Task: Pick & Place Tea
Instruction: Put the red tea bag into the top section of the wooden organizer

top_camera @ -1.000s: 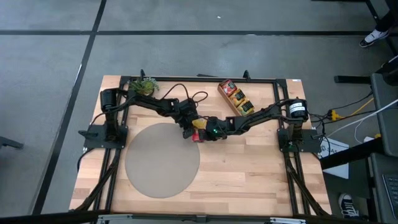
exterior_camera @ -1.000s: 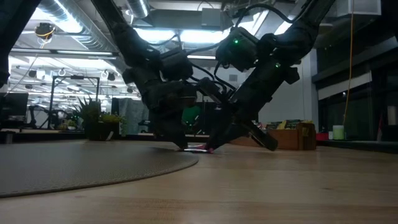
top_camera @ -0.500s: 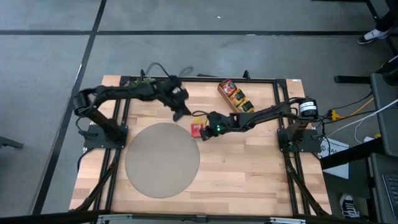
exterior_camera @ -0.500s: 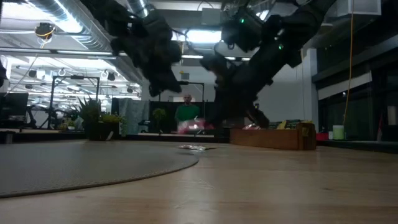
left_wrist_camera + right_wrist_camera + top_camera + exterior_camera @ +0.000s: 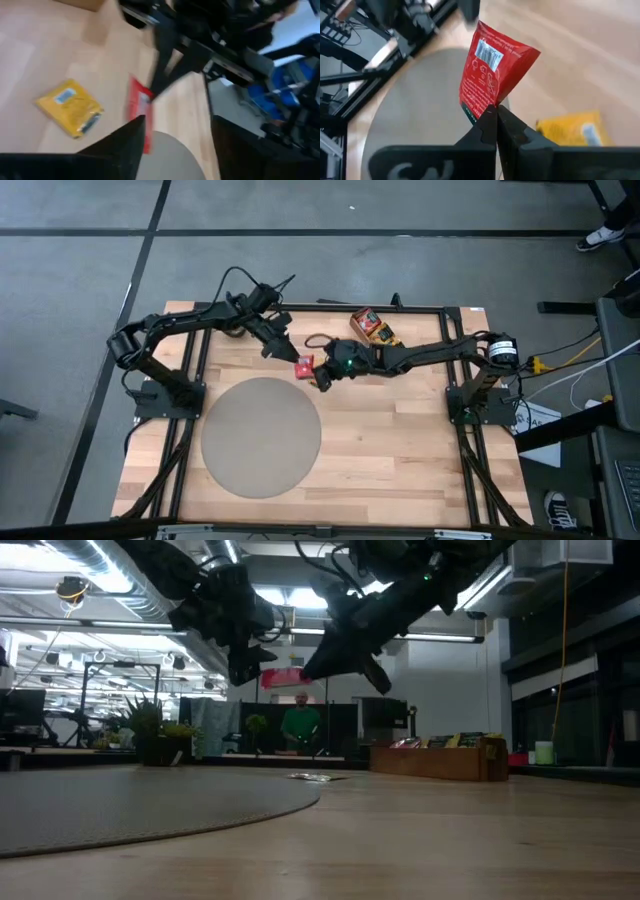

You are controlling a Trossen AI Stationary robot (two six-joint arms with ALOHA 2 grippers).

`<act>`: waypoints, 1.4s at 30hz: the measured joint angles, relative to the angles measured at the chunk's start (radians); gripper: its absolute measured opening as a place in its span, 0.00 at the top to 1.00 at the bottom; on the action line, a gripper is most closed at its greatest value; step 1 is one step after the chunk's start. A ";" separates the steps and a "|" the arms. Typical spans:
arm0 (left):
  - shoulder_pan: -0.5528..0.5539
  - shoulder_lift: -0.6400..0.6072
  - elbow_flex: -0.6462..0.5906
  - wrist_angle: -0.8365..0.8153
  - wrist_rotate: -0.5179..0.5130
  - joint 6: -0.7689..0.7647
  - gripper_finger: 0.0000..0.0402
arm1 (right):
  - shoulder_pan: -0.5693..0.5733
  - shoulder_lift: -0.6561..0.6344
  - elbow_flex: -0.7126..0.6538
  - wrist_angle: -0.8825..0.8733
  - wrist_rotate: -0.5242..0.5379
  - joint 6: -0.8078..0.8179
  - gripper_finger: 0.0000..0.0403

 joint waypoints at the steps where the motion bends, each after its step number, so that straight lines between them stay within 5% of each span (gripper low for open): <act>1: -0.001 0.000 0.000 0.001 0.011 0.002 0.43 | -0.010 0.000 0.009 -0.001 -0.006 -0.015 1.00; 9: -0.001 0.000 0.000 -0.002 -0.132 0.073 0.35 | -0.051 0.000 0.070 -0.029 -0.115 -0.068 1.00; 19: 0.051 -0.002 0.000 -0.030 -0.046 0.084 0.36 | -0.051 0.000 0.074 -0.055 -0.158 -0.056 1.00; 28: 0.025 -0.003 0.000 -0.061 -0.095 0.140 0.42 | -0.052 -0.001 0.074 0.018 -0.163 -0.078 1.00; 32: 0.013 -0.003 0.000 -0.059 -0.081 0.140 0.52 | -0.064 -0.001 0.074 0.019 -0.157 -0.078 1.00; 40: 0.001 -0.003 0.000 -0.058 -0.080 0.176 0.93 | -0.084 -0.001 0.074 0.019 -0.156 -0.078 0.98; 42: 0.001 -0.003 0.000 -0.055 -0.080 0.185 0.97 | -0.084 -0.001 0.074 0.017 -0.156 -0.077 0.97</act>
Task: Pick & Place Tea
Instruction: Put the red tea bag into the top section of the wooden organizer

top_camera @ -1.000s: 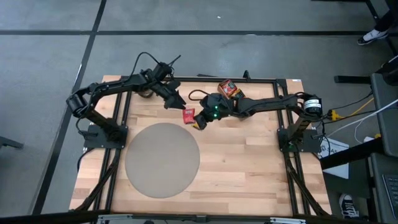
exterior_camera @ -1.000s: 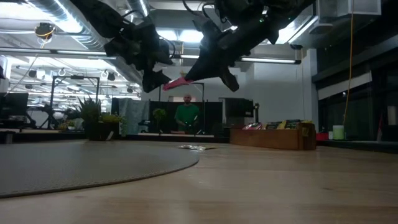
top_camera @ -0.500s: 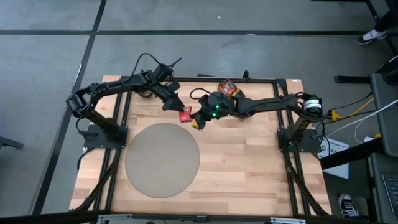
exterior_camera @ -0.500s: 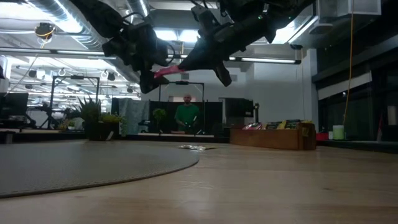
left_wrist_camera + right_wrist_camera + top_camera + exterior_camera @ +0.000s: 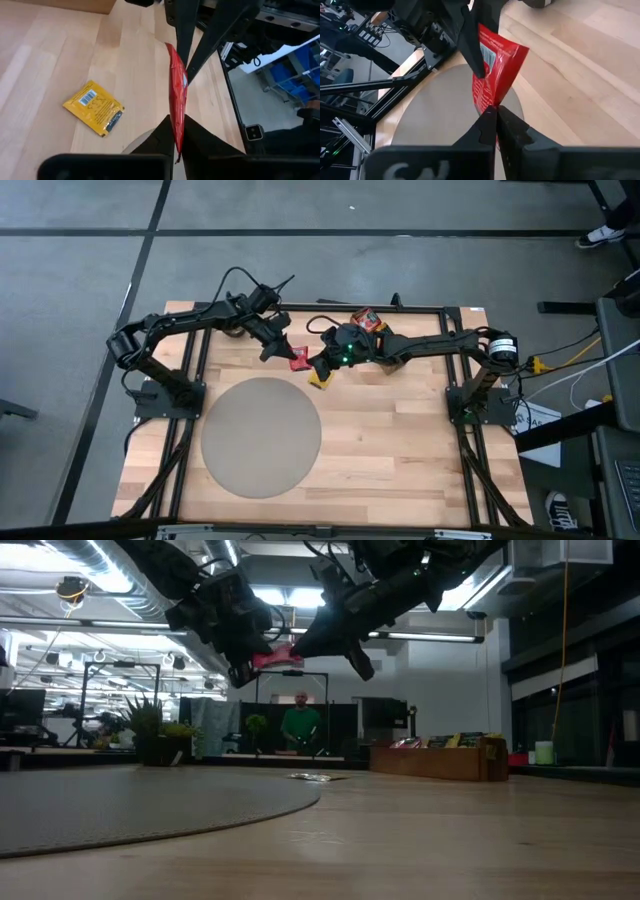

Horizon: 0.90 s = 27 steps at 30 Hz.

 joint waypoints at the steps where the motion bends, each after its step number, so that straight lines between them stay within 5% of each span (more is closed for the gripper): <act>1: 0.000 0.000 0.000 0.001 0.000 0.006 0.97 | 0.000 0.000 0.000 -0.001 0.000 0.000 0.96; 6: -0.010 -0.014 0.000 -0.007 -0.064 0.082 0.98 | -0.012 0.000 0.000 -0.041 -0.092 0.123 0.91; 12: -0.069 -0.104 0.001 -0.016 -0.312 0.379 0.98 | -0.034 0.000 0.000 -0.049 -0.328 0.345 0.79; 18: -0.180 -0.208 0.001 -0.028 -0.712 0.784 0.99 | -0.037 0.000 0.000 0.133 -0.401 0.522 0.66; 23: -0.287 -0.276 0.001 0.034 -1.103 1.018 0.99 | -0.070 0.000 0.000 0.336 -0.346 0.671 0.61; 27: -0.348 -0.313 0.001 0.153 -1.319 1.127 0.99 | -0.104 0.000 0.000 0.446 -0.296 0.739 0.60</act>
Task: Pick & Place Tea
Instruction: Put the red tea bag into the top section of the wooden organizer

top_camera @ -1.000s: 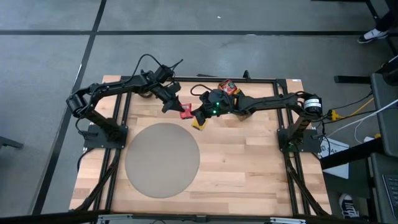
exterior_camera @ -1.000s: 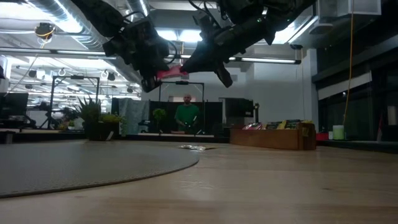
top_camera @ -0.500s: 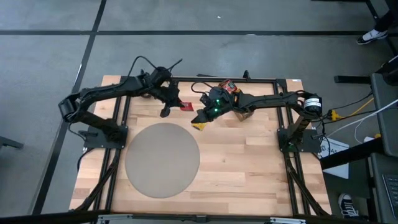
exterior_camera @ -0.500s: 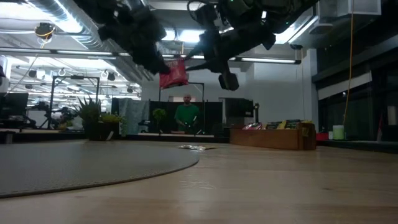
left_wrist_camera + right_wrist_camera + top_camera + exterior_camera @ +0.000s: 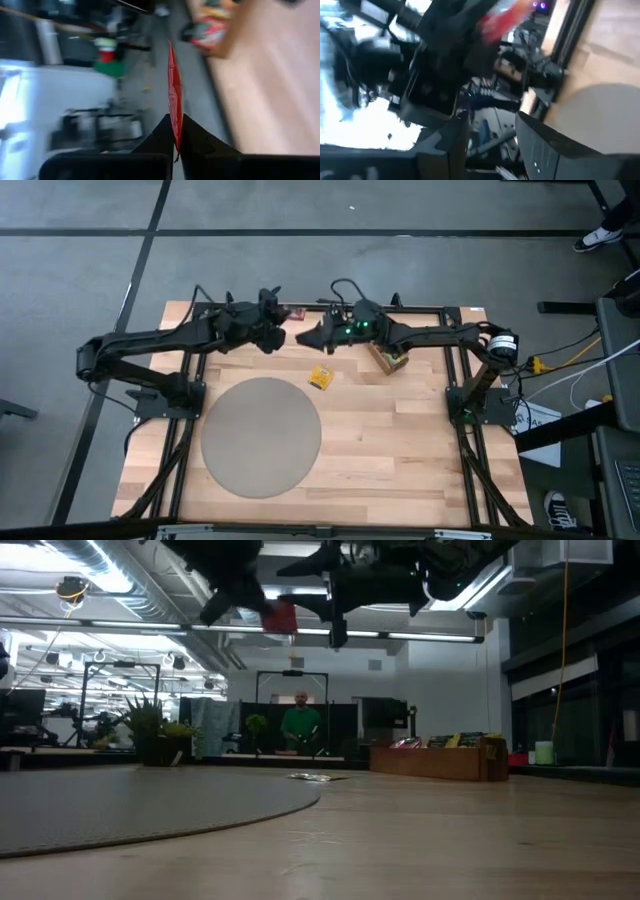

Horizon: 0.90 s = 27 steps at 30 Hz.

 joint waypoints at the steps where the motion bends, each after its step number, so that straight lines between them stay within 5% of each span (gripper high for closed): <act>1: -0.012 -0.008 0.000 0.030 -0.036 0.019 0.99 | -0.008 0.000 0.000 0.015 0.004 0.010 0.60; 6: -0.055 -0.037 0.000 0.105 -0.132 0.143 0.99 | -0.039 0.000 0.000 0.103 0.010 0.061 0.60; 19: -0.093 -0.057 0.000 0.155 -0.076 0.358 0.99 | -0.074 -0.001 0.000 0.236 0.003 0.170 0.61; 27: -0.089 -0.057 0.000 0.171 -0.068 0.381 0.98 | -0.073 -0.001 0.000 0.236 0.001 0.150 0.75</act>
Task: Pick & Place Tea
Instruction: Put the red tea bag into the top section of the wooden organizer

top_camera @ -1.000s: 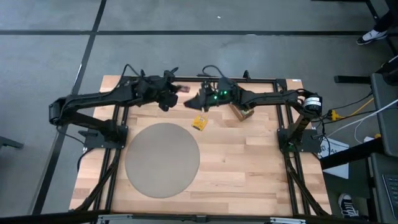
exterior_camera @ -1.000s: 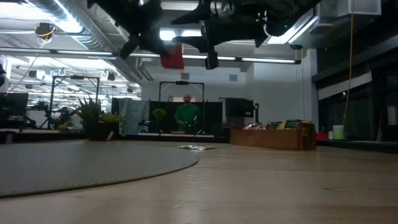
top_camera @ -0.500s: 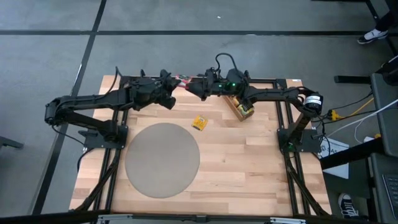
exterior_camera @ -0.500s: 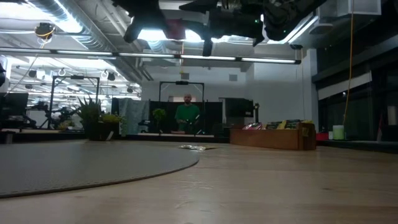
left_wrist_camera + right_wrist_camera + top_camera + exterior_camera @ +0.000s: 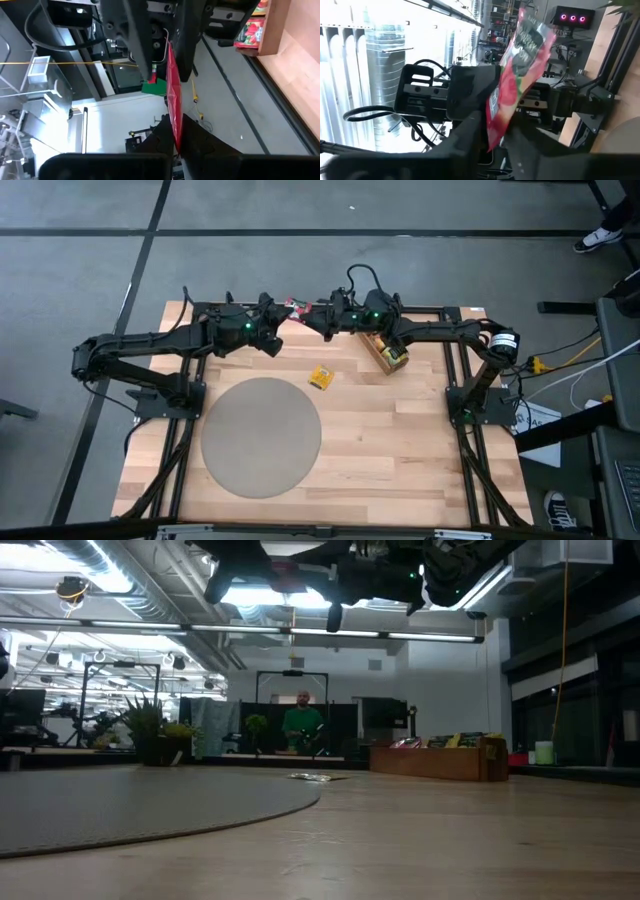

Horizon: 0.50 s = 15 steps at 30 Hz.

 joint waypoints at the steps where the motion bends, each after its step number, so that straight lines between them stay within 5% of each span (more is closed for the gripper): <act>1: 0.000 0.000 0.000 0.000 0.001 -0.002 0.98 | 0.000 0.000 0.000 0.000 0.000 -0.003 0.79; 6: 0.000 0.000 0.000 -0.003 0.002 -0.013 0.97 | 0.000 0.000 0.000 -0.002 -0.002 -0.061 0.97; 15: 0.000 -0.006 0.000 -0.013 -0.038 -0.172 0.86 | 0.000 0.000 0.000 -0.070 -0.030 -0.146 0.99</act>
